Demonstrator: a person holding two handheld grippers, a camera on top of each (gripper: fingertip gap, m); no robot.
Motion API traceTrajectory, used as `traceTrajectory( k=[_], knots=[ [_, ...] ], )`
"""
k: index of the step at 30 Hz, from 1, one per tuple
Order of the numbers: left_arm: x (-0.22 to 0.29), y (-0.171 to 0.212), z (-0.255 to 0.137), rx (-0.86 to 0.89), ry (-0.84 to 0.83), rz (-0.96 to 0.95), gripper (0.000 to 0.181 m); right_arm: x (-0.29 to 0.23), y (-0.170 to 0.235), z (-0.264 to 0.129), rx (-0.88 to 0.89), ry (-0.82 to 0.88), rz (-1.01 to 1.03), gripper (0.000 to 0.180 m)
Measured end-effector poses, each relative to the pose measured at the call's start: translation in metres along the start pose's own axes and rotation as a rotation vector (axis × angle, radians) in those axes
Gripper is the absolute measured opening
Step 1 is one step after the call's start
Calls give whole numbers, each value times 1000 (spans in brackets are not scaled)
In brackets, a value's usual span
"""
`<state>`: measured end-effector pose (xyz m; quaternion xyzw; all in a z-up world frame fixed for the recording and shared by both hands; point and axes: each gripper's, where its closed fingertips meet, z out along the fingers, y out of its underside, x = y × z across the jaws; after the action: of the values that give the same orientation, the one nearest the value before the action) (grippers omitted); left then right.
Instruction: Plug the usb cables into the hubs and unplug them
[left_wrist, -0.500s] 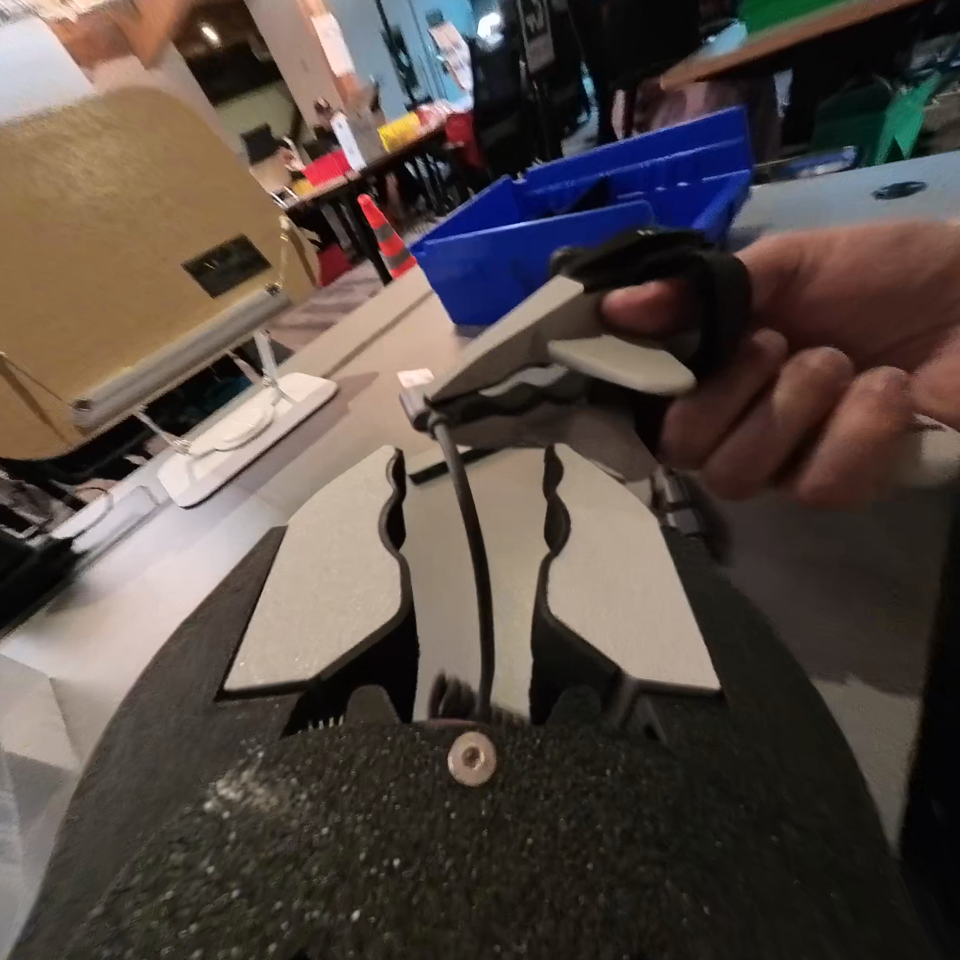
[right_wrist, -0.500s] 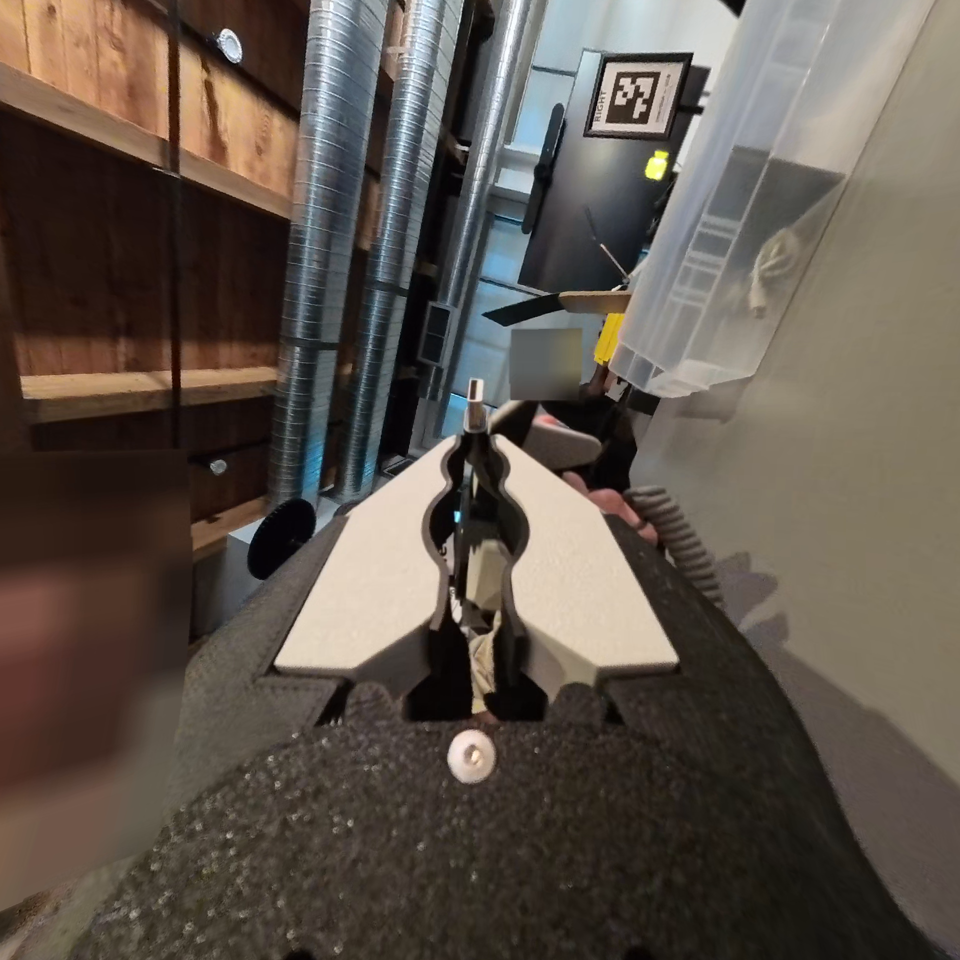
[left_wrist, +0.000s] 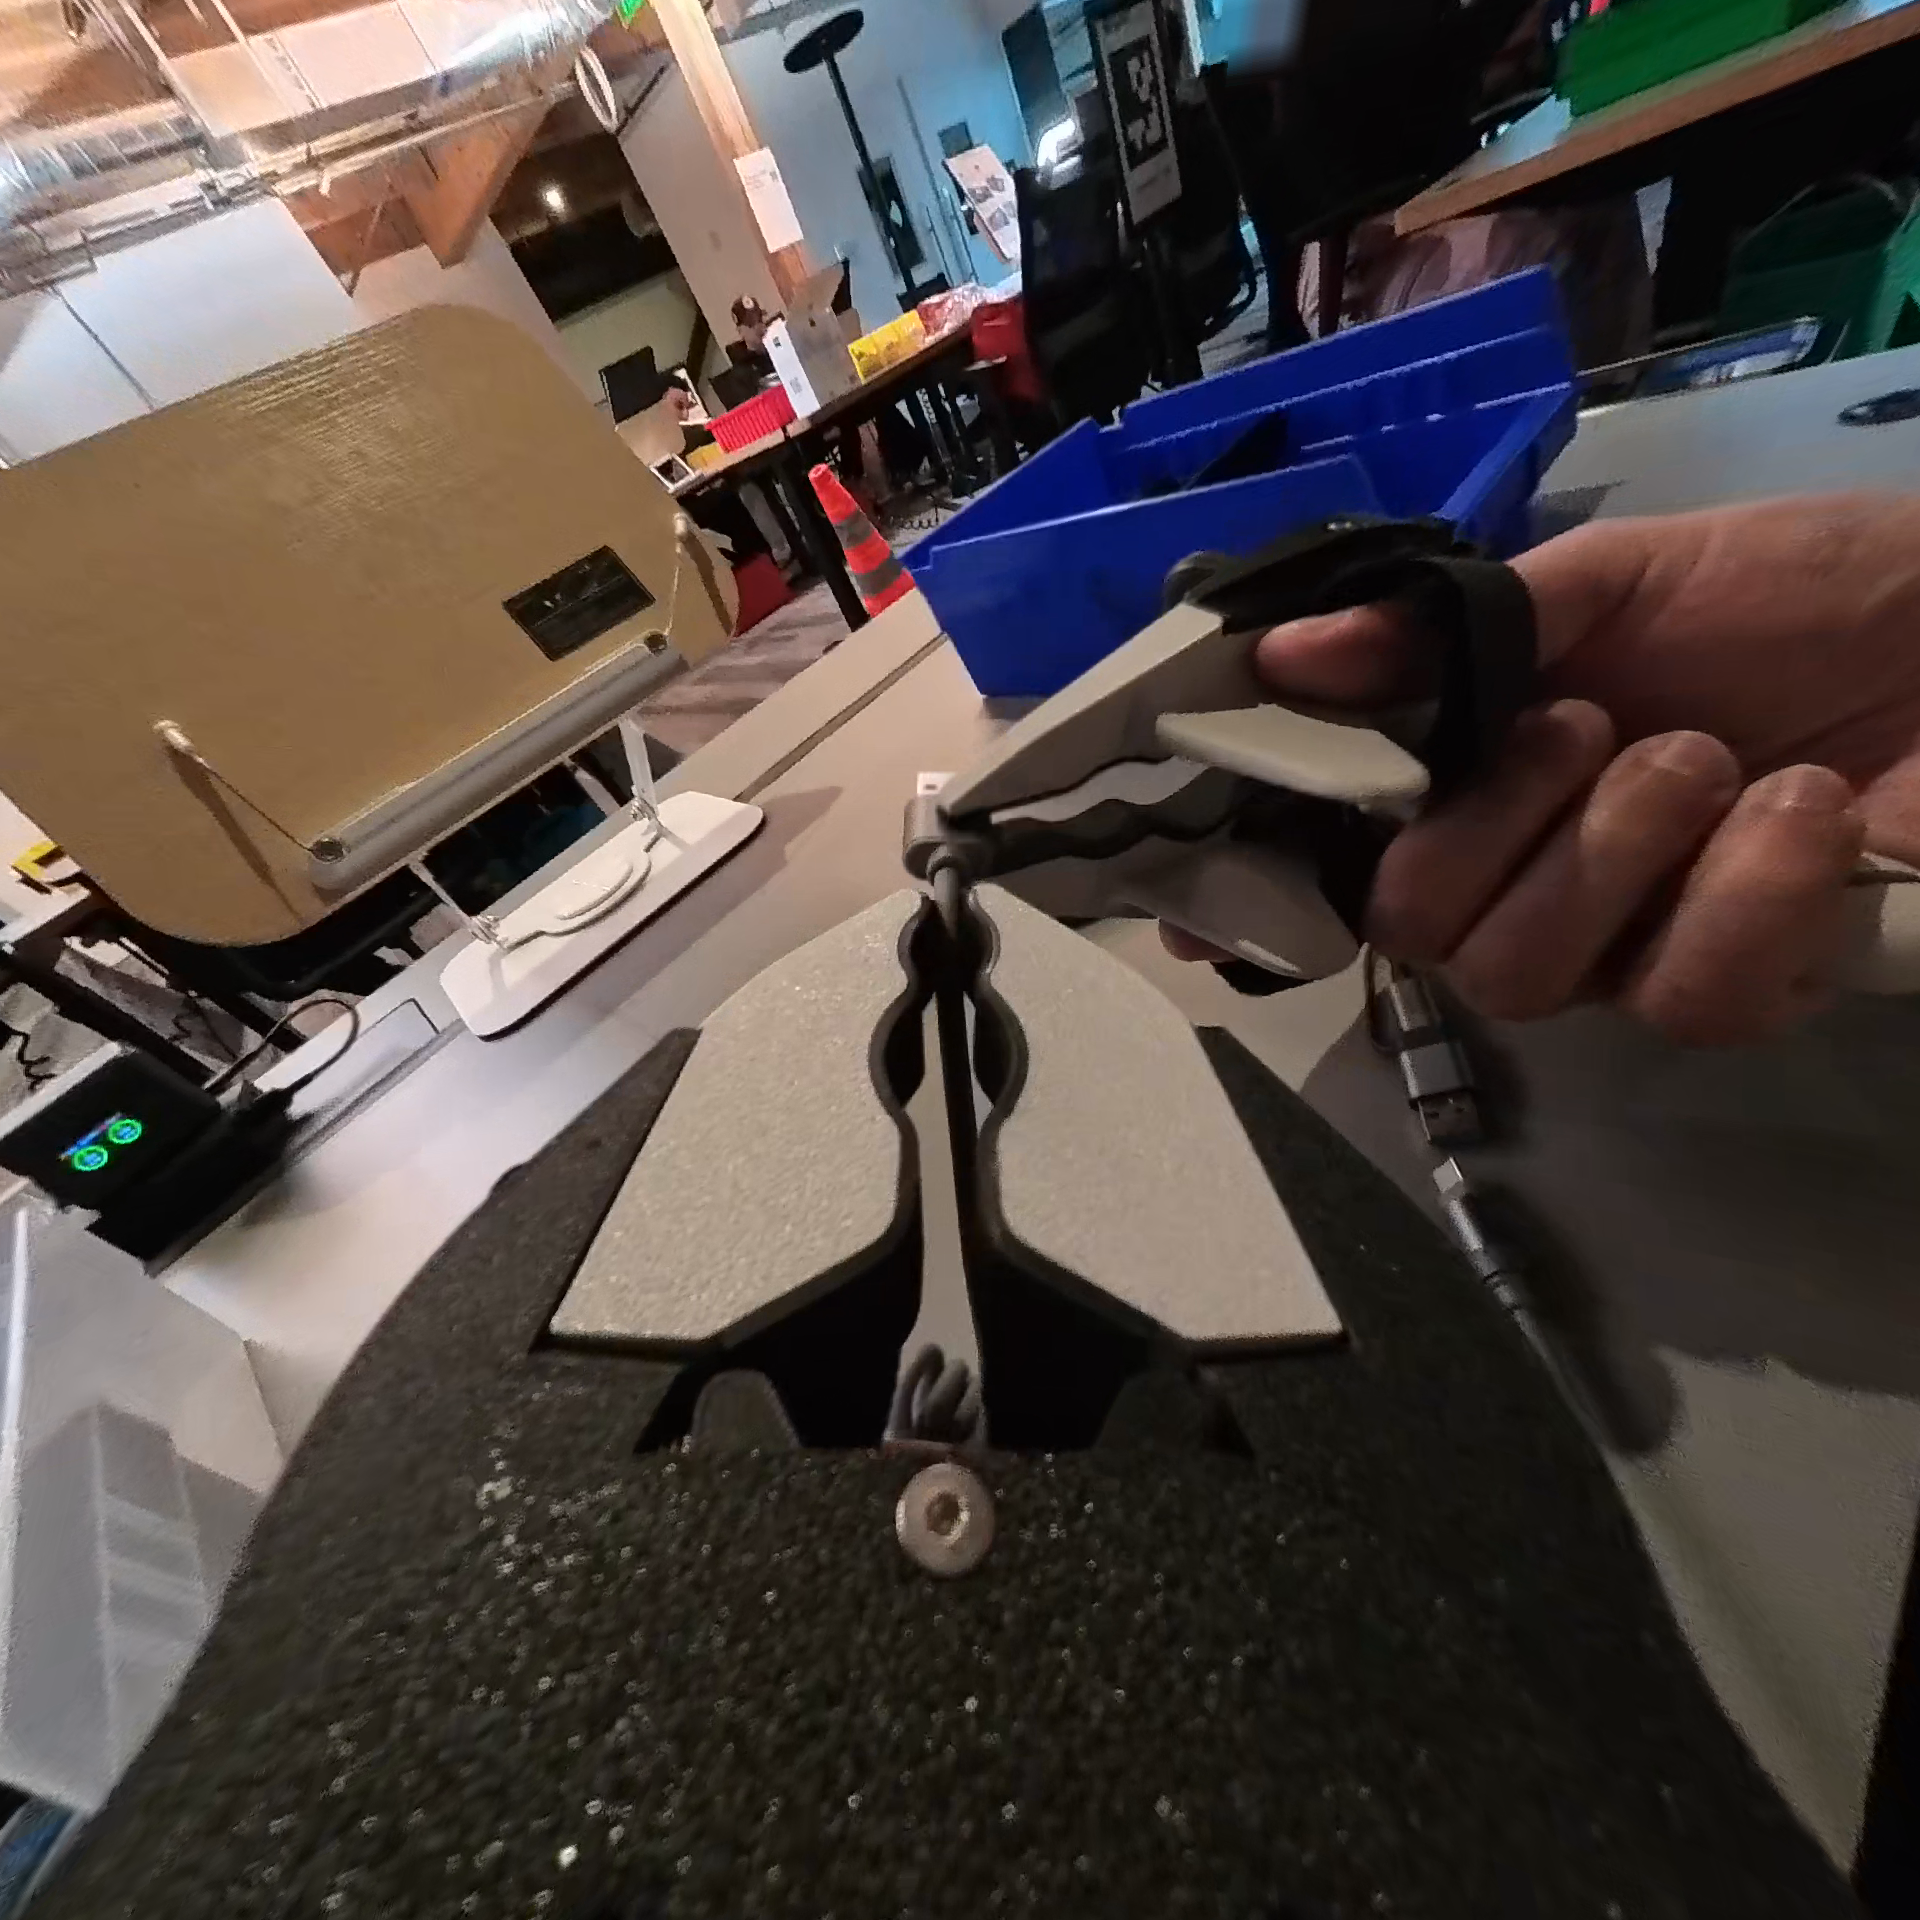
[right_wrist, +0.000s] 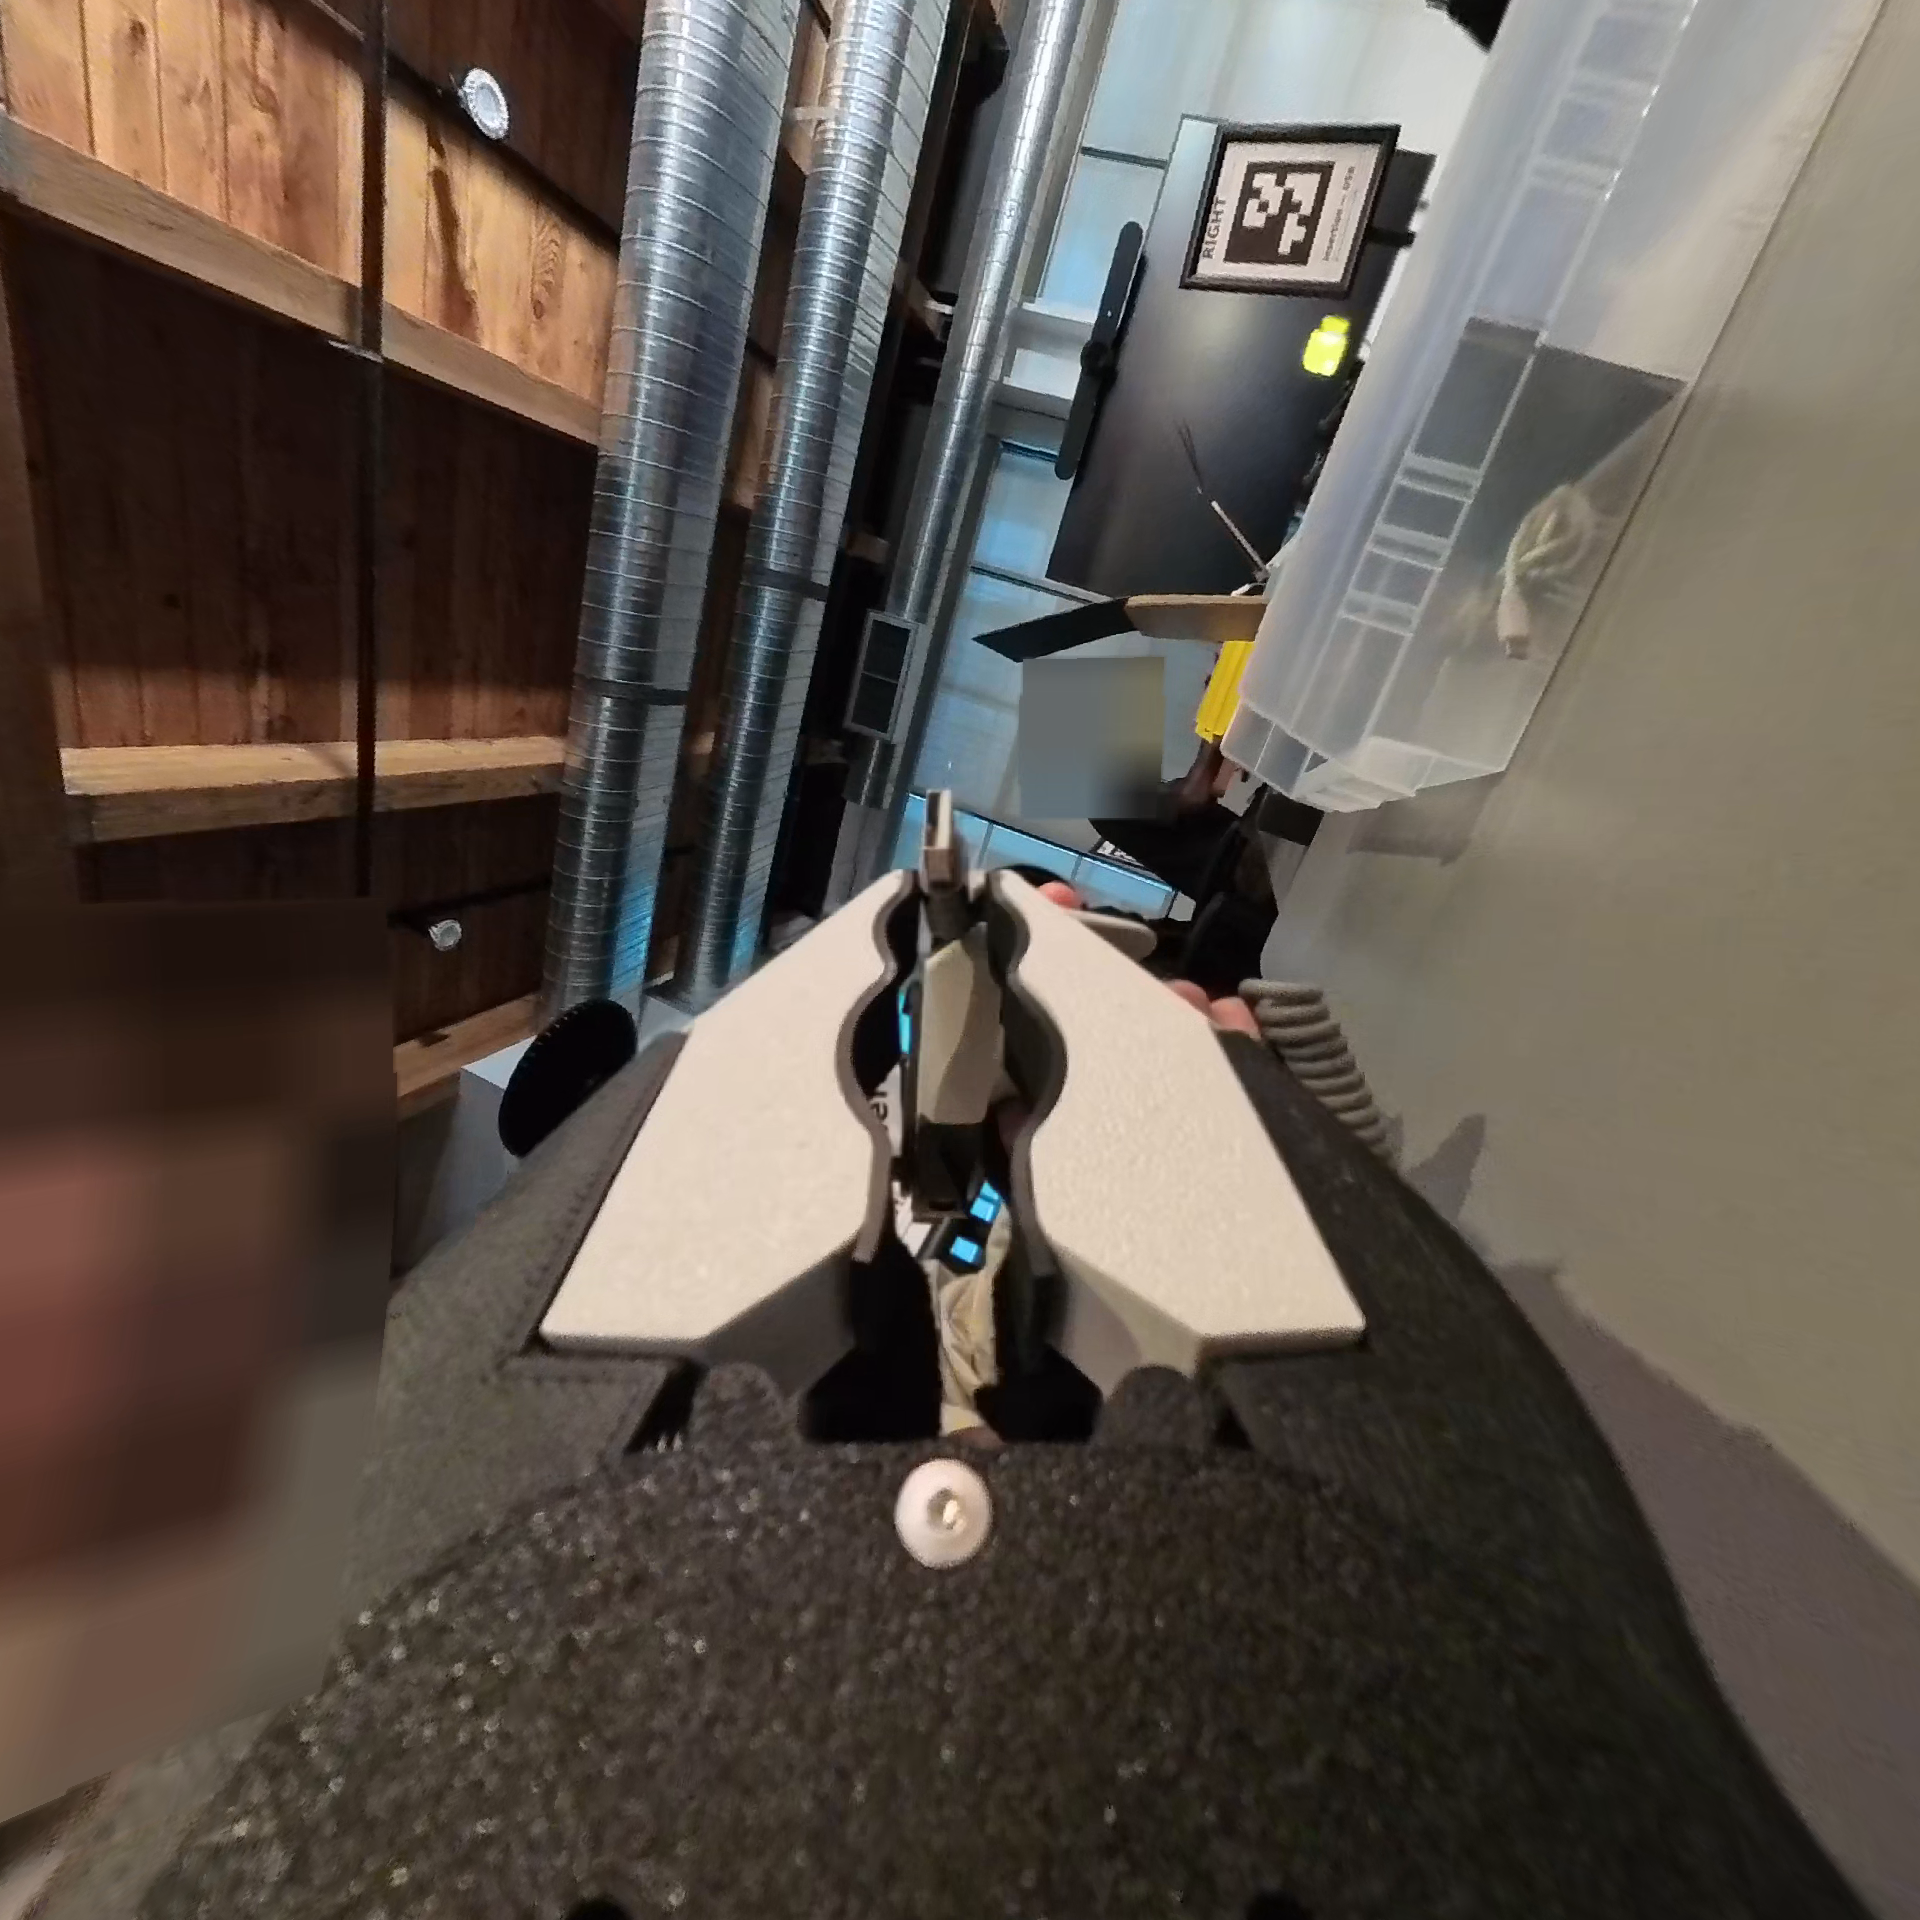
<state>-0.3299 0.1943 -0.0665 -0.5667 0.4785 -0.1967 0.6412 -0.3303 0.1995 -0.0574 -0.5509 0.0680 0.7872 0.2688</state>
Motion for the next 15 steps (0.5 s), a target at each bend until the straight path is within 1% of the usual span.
traceTrajectory(
  k=[3,6,9,11,14,15],
  knots=[
    [2,1,-1,-17,12,-9,3,0,-2,-2,5,6,-12,8],
    [8,-1,-1,-7,30,39,3,-1,-2,-2,-4,13,-36,8],
    [7,-3,-2,17,2,74,5,-4,-1,-1,-6,-1,-19,8],
    [8,-4,-1,20,-2,69,8,-4,-1,-1,16,-24,18,8],
    [7,-6,1,30,-27,80,22,-4,-2,-1,47,-54,75,8],
    [5,-6,1,36,-44,87,22,-3,-1,-1,35,-48,75,8]
  ],
)
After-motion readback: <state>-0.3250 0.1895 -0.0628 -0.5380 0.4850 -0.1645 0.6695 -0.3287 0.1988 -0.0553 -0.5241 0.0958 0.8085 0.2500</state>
